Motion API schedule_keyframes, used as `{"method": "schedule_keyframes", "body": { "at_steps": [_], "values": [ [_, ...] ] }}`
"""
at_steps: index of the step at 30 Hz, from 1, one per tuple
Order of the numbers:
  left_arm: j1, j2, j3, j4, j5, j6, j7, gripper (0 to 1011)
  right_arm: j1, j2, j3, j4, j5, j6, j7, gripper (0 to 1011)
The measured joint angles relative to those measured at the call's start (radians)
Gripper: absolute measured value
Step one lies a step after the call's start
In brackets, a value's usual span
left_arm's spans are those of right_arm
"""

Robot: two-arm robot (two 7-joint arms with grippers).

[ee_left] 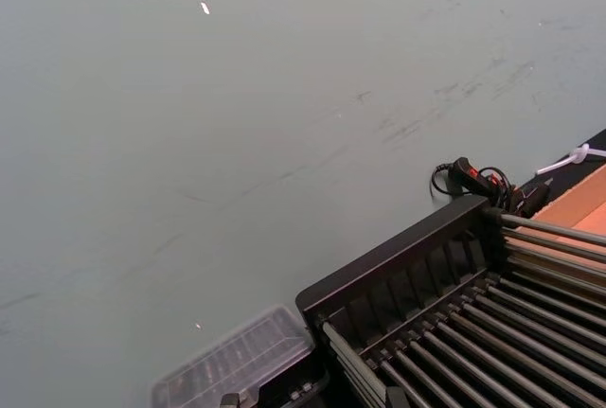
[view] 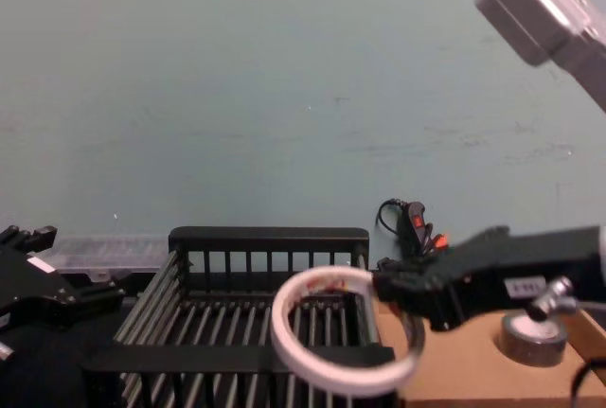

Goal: Pick up the white tape and place it into the black box , Pick up the silver tape and place it into the brown box.

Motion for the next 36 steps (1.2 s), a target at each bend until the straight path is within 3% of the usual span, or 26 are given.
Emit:
{"method": "schedule_keyframes", "body": {
  "at_steps": [8, 18, 25, 36],
  "values": [
    [0.000, 0.000, 0.000, 0.000, 0.000, 0.000, 0.000, 1001, 0.071, -0.035, -0.010, 0.080, 0.000, -0.042, -0.018, 84],
    [0.000, 0.000, 0.000, 0.000, 0.000, 0.000, 0.000, 1001, 0.150, -0.088, -0.039, 0.207, -0.043, -0.170, -0.047, 84],
    [0.000, 0.000, 0.000, 0.000, 0.000, 0.000, 0.000, 1001, 0.191, -0.126, -0.056, 0.294, -0.073, -0.231, -0.063, 84],
    [0.000, 0.000, 0.000, 0.000, 0.000, 0.000, 0.000, 1001, 0.246, -0.204, -0.078, 0.468, -0.163, -0.389, -0.125, 84]
  ]
}}
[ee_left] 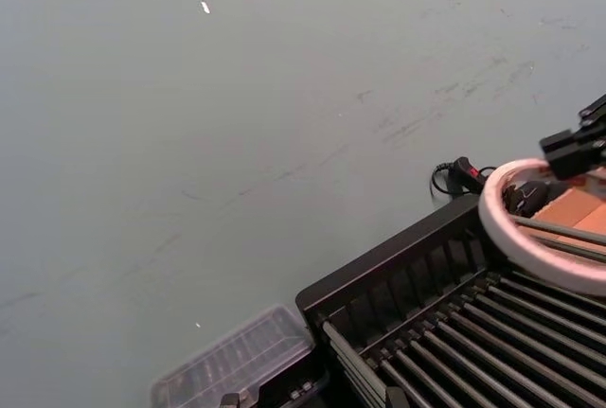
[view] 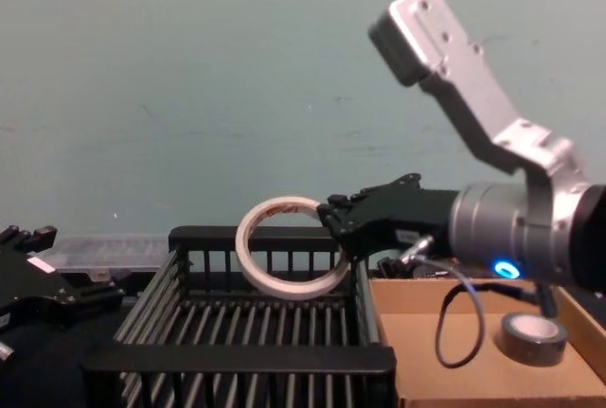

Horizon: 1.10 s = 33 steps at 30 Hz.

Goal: Pick up the white tape and place it into the black box , Pick up the silver tape and place it into the brown box.

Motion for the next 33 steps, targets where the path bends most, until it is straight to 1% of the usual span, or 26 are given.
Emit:
{"method": "schedule_keyframes", "body": {
  "at_steps": [5, 6, 9, 15, 21, 25, 33],
  "values": [
    [0.000, 0.000, 0.000, 0.000, 0.000, 0.000, 0.000, 1001, 0.013, -0.023, -0.009, 0.061, -0.041, -0.055, -0.029, 84],
    [0.000, 0.000, 0.000, 0.000, 0.000, 0.000, 0.000, 1001, 0.017, -0.031, -0.013, 0.080, -0.056, -0.072, -0.041, 84],
    [0.000, 0.000, 0.000, 0.000, 0.000, 0.000, 0.000, 1001, 0.023, -0.043, -0.018, 0.114, -0.083, -0.099, -0.060, 84],
    [0.000, 0.000, 0.000, 0.000, 0.000, 0.000, 0.000, 1001, 0.032, -0.063, -0.024, 0.169, -0.126, -0.130, -0.086, 84],
    [0.000, 0.000, 0.000, 0.000, 0.000, 0.000, 0.000, 1001, 0.035, -0.076, -0.023, 0.197, -0.153, -0.143, -0.093, 84],
    [0.000, 0.000, 0.000, 0.000, 0.000, 0.000, 0.000, 1001, 0.035, -0.082, -0.018, 0.204, -0.167, -0.144, -0.097, 84],
    [0.000, 0.000, 0.000, 0.000, 0.000, 0.000, 0.000, 1001, 0.034, -0.081, -0.018, 0.203, -0.167, -0.144, -0.097, 84]
  ]
}}
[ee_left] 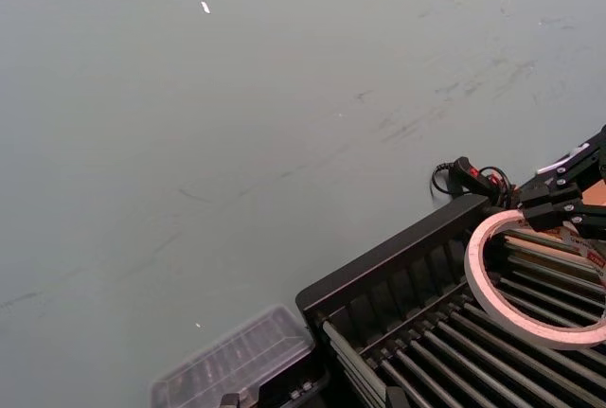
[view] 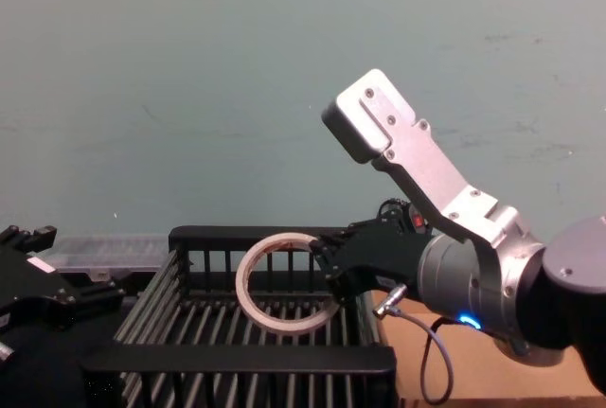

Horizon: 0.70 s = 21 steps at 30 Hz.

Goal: Pick up the white tape and place it into the black box , Pick up the silver tape and place it into the brown box.

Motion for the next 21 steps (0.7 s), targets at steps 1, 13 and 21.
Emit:
{"method": "schedule_keyframes", "body": {
  "at_steps": [1, 13, 21],
  "values": [
    [0.000, 0.000, 0.000, 0.000, 0.000, 0.000, 0.000, 1001, 0.000, 0.000, 0.000, 0.000, 0.000, 0.000, 0.000, 84],
    [0.000, 0.000, 0.000, 0.000, 0.000, 0.000, 0.000, 1001, -0.001, 0.002, 0.000, -0.004, 0.005, 0.002, 0.002, 343],
    [0.000, 0.000, 0.000, 0.000, 0.000, 0.000, 0.000, 1001, -0.001, 0.002, 0.000, -0.004, 0.007, 0.002, 0.003, 603]
  ]
}}
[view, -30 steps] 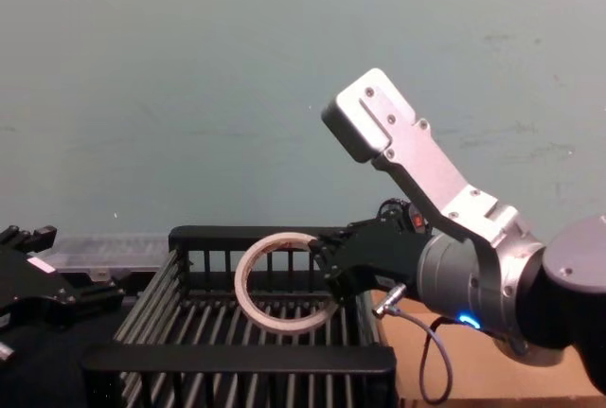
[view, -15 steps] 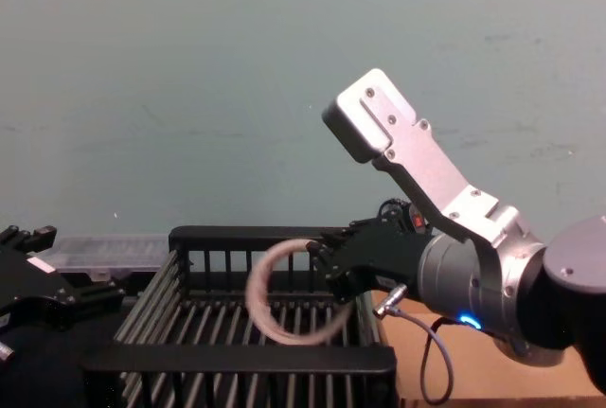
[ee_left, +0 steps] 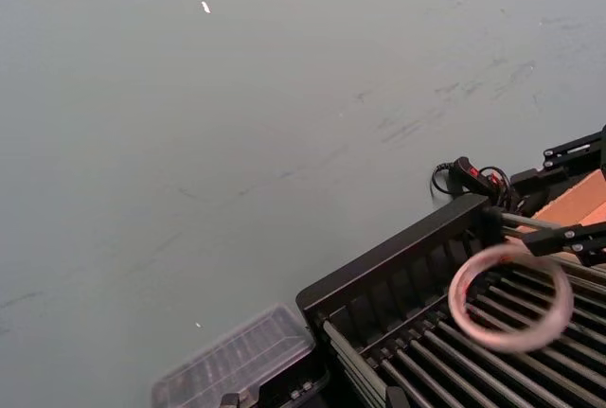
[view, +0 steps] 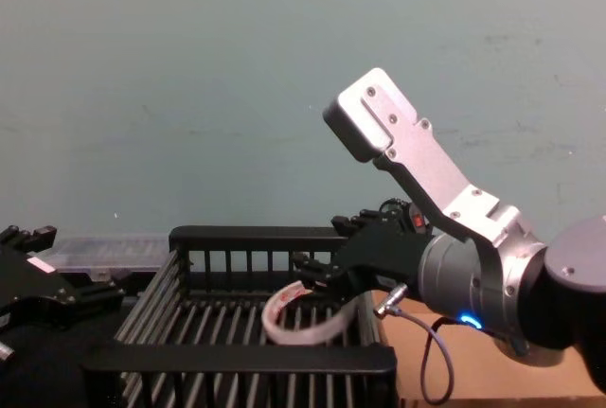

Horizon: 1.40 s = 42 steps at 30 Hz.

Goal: Pick up the white tape and place it into the black box , Pick up the silver tape and place it into the brown box.

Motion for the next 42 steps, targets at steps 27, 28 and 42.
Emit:
{"method": "schedule_keyframes", "body": {
  "at_steps": [27, 28, 42],
  "values": [
    [0.000, 0.000, 0.000, 0.000, 0.000, 0.000, 0.000, 1001, -0.025, 0.007, 0.026, -0.052, 0.003, 0.003, 0.018, 1003],
    [0.000, 0.000, 0.000, 0.000, 0.000, 0.000, 0.000, 1001, -0.031, 0.009, 0.029, -0.062, 0.004, 0.005, 0.019, 1002],
    [0.000, 0.000, 0.000, 0.000, 0.000, 0.000, 0.000, 1001, -0.182, 0.086, 0.130, -0.309, 0.014, 0.068, 0.012, 1002]
  ]
}}
